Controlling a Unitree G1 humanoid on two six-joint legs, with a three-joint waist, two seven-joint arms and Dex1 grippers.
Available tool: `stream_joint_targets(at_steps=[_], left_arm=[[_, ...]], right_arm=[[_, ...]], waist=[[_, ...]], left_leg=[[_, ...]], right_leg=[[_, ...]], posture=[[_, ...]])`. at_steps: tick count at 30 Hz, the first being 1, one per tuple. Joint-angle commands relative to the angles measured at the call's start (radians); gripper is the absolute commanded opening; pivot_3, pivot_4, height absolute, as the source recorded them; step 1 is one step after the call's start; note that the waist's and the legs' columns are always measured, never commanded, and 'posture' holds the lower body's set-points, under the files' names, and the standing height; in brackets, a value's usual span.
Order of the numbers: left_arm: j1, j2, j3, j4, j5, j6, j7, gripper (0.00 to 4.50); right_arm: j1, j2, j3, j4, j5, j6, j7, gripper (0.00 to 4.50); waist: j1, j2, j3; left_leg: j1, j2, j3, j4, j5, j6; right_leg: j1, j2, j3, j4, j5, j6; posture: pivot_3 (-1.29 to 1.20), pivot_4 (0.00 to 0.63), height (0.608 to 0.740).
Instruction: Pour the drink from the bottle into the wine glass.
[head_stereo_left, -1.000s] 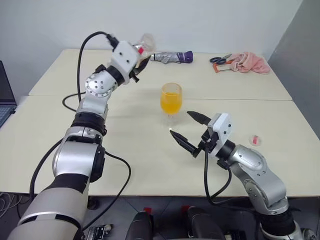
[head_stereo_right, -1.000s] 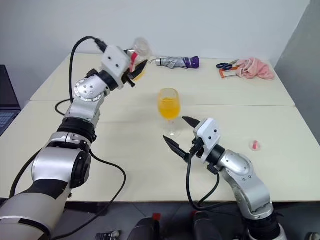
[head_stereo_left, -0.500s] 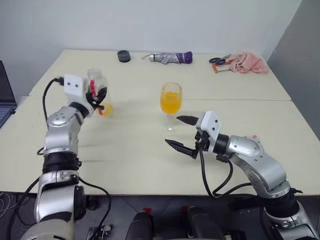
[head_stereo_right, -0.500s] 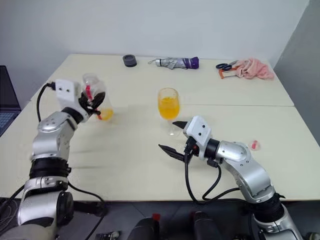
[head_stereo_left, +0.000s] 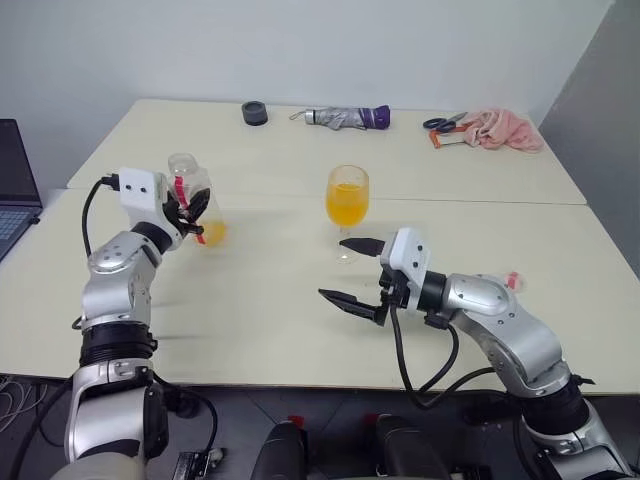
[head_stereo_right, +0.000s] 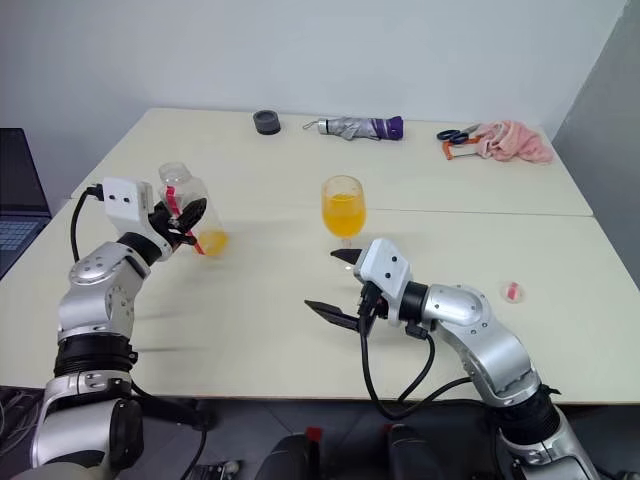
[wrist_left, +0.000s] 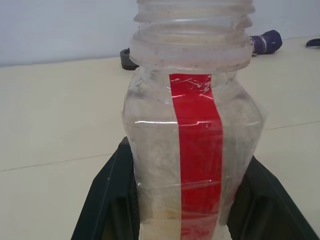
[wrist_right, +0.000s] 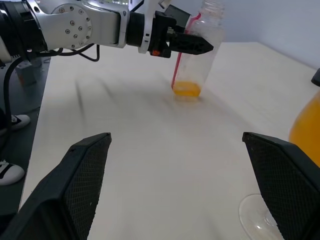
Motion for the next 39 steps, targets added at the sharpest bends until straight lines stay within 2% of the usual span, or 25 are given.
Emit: stream_joint_targets(at_steps=[1,4,6,13,22,28,39], left_arm=[[0.007,-0.005,-0.001,0.002,0.018,-0.072,0.008,1.69],[0.011,-0.020,0.009,0.011,0.014,-0.093,0.029,1.69],[0.013,-0.031,0.017,0.003,0.001,-0.096,0.037,2.42],[0.041,-0.042,0.004,-0.050,-0.001,-0.088,0.037,4.48],[0.106,-0.050,-0.001,-0.148,0.008,-0.075,0.055,4.48],[0.183,-0.051,0.014,-0.228,0.002,-0.060,0.078,4.48],[0.292,-0.044,0.060,-0.315,-0.017,-0.029,0.138,4.48]], right_arm=[[-0.011,0.007,-0.003,-0.021,-0.004,-0.023,0.004,4.50],[-0.009,0.007,-0.004,-0.025,-0.007,-0.022,0.005,4.50],[-0.009,0.005,-0.005,-0.026,-0.008,-0.022,0.007,4.50],[-0.007,0.003,-0.005,-0.023,-0.012,-0.021,0.012,4.50],[0.025,-0.015,-0.001,-0.015,-0.029,-0.043,0.031,4.50],[0.103,-0.036,-0.029,-0.018,-0.025,-0.095,0.036,4.50],[0.204,0.005,-0.057,0.012,-0.073,-0.206,-0.050,4.50]], waist=[[0.000,0.000,0.000],[0.000,0.000,0.000],[0.000,0.000,0.000],[0.000,0.000,0.000],[0.000,0.000,0.000],[0.000,0.000,0.000],[0.000,0.000,0.000]], left_leg=[[0.000,0.000,0.000,0.000,0.000,0.000],[0.000,0.000,0.000,0.000,0.000,0.000],[0.000,0.000,0.000,0.000,0.000,0.000],[0.000,0.000,0.000,0.000,0.000,0.000],[0.000,0.000,0.000,0.000,0.000,0.000],[0.000,0.000,0.000,-0.001,0.000,0.000],[0.000,0.001,0.000,-0.001,0.000,0.000]], right_leg=[[0.000,0.000,0.000,0.000,0.000,0.000],[0.000,0.000,0.000,0.000,0.000,0.000],[0.000,0.000,0.000,0.000,0.000,0.000],[0.000,0.000,0.000,0.000,0.000,0.000],[0.000,0.000,0.000,0.000,0.000,0.000],[0.000,0.000,0.000,-0.001,0.000,0.000],[0.000,0.000,0.001,-0.002,0.000,0.000]], posture=[[0.00,0.150,0.740],[0.00,0.150,0.740],[0.00,0.150,0.740],[0.00,0.150,0.740],[0.00,0.150,0.740],[0.00,0.150,0.740],[0.00,0.150,0.740]])
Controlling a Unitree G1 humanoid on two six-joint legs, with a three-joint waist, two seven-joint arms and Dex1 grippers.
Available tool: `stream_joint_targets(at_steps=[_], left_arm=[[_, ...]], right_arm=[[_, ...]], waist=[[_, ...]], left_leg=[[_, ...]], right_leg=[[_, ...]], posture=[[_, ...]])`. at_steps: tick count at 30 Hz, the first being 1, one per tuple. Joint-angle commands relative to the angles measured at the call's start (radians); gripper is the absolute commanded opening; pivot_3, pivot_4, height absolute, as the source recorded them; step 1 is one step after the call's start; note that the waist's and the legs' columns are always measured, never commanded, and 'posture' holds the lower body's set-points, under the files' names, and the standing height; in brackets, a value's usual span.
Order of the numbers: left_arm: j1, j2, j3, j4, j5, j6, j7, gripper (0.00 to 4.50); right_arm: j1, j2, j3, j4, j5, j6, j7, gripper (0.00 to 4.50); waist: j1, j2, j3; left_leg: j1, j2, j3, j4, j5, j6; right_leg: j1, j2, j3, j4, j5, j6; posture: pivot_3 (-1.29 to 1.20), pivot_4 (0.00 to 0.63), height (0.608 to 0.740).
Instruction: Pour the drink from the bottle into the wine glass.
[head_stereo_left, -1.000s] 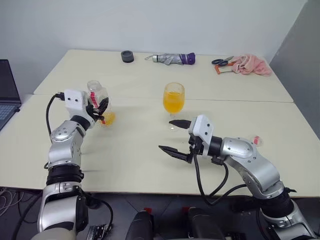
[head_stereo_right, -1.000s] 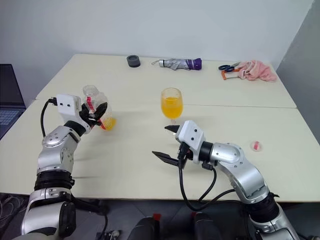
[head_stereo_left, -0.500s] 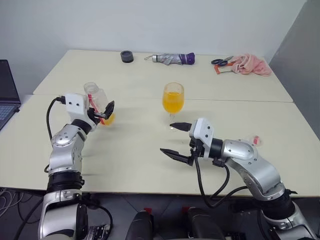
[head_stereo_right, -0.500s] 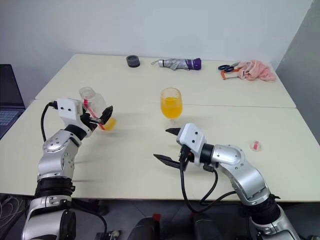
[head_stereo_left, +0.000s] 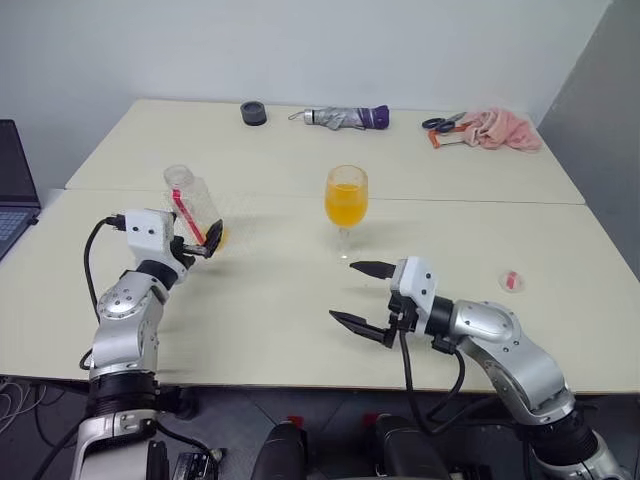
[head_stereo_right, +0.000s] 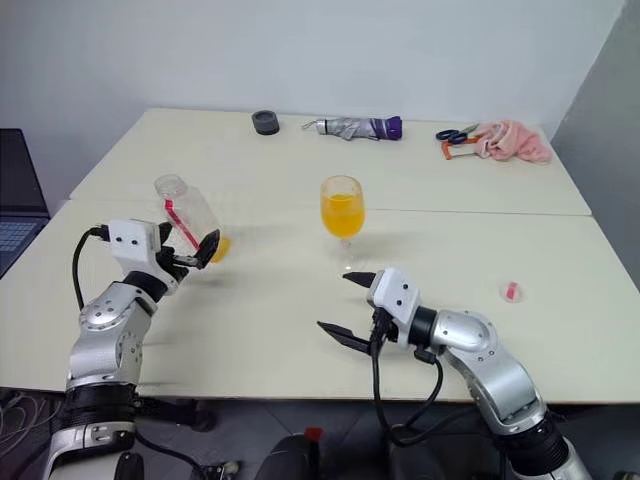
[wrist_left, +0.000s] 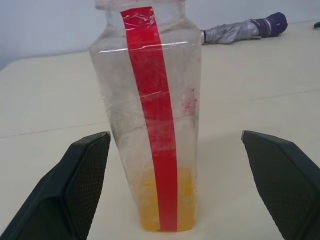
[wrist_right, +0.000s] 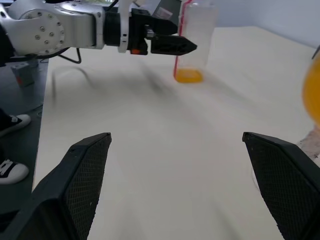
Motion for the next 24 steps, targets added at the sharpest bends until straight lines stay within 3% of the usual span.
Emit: stream_joint_targets(at_steps=[1,7,12,17,24], left_arm=[[0.032,0.012,0.047,-0.068,-0.006,0.029,0.042,4.48],[0.098,0.012,0.057,-0.157,0.022,0.087,0.113,4.48],[0.219,-0.021,0.076,-0.290,-0.022,0.115,0.110,4.48],[0.284,-0.071,0.087,-0.375,-0.059,0.098,0.106,4.48],[0.348,-0.116,0.079,-0.449,-0.061,0.090,0.113,4.48]], right_arm=[[0.030,0.014,-0.033,0.017,-0.062,-0.102,-0.056,4.50],[0.095,0.057,-0.065,0.092,-0.084,-0.209,-0.101,4.50],[0.136,0.123,-0.161,0.149,0.019,-0.204,-0.128,4.50],[0.155,0.130,-0.168,0.236,-0.040,-0.296,-0.129,4.50],[0.109,0.190,-0.249,0.365,-0.073,-0.389,-0.252,4.50]], waist=[[0.000,0.000,0.000],[0.000,0.000,0.000],[0.000,0.000,0.000],[0.000,0.000,0.000],[0.000,0.000,0.000]], left_leg=[[0.000,0.000,0.000,0.000,0.000,0.000],[0.000,0.000,0.000,0.000,0.000,0.000],[0.001,0.002,0.002,-0.002,0.000,0.000],[0.001,0.001,0.002,-0.004,0.000,0.000],[0.004,0.001,0.006,-0.011,0.000,0.000]], right_leg=[[0.000,0.000,0.000,0.000,0.000,0.000],[0.000,0.000,0.000,-0.001,0.000,0.000],[0.000,-0.001,0.002,-0.002,0.000,0.000],[0.001,0.000,0.002,-0.004,-0.001,0.001],[0.001,0.000,0.005,-0.009,0.000,0.000]], posture=[[0.00,0.150,0.740],[0.00,0.150,0.740],[0.00,0.150,0.740],[0.00,0.150,0.740],[0.00,0.150,0.740]])
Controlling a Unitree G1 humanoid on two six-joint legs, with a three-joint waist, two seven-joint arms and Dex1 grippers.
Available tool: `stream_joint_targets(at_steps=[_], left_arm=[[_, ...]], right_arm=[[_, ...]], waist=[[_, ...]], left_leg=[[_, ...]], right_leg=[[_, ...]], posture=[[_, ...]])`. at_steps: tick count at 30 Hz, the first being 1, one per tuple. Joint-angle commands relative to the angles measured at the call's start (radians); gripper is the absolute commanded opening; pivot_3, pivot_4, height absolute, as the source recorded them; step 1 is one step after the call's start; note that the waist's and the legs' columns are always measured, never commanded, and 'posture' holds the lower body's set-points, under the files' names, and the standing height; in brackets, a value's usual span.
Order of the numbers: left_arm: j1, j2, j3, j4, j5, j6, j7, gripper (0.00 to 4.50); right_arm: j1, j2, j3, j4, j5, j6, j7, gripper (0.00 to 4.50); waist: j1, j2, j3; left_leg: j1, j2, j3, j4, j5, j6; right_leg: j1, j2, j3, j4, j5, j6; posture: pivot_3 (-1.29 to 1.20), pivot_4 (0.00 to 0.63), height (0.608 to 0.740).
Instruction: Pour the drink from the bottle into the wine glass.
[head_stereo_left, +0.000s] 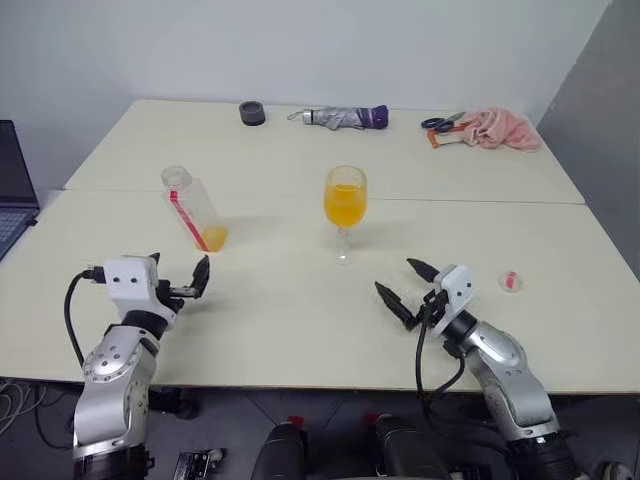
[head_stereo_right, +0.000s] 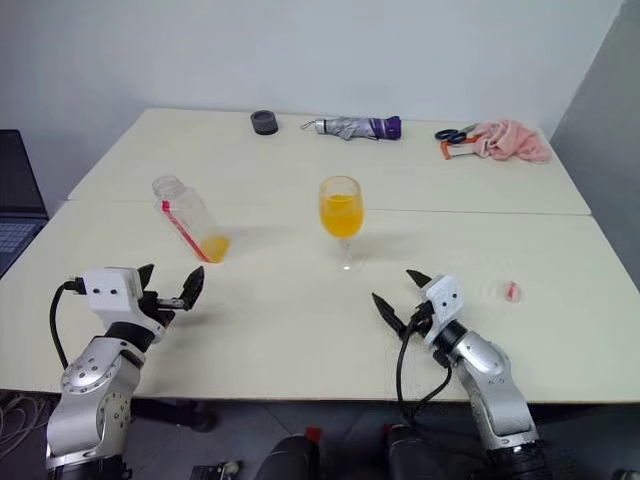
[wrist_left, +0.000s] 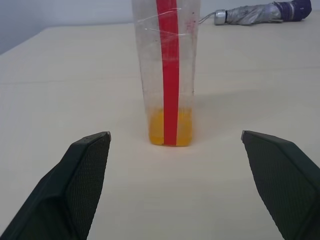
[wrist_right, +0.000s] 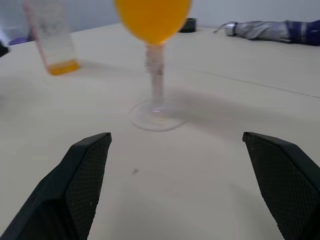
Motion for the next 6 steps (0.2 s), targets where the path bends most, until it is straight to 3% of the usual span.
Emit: stream_joint_targets(at_steps=[1,6], left_arm=[[0.021,-0.015,0.016,-0.066,-0.014,-0.027,0.004,4.48],[0.044,-0.044,0.005,-0.080,-0.006,-0.043,0.005,4.48]], right_arm=[[-0.027,0.025,-0.051,0.034,-0.018,-0.060,-0.064,4.50],[-0.059,0.042,-0.065,0.088,-0.019,-0.076,-0.082,4.50]], waist=[[0.000,0.000,0.000],[0.000,0.000,0.000]], left_leg=[[0.000,0.000,0.000,-0.001,0.000,0.000],[0.000,0.000,0.001,-0.002,0.000,0.000]], right_leg=[[0.000,0.000,0.000,0.000,0.000,0.000],[0.000,0.000,0.000,-0.001,0.000,0.000]], posture=[[0.00,0.150,0.740],[0.00,0.150,0.740]])
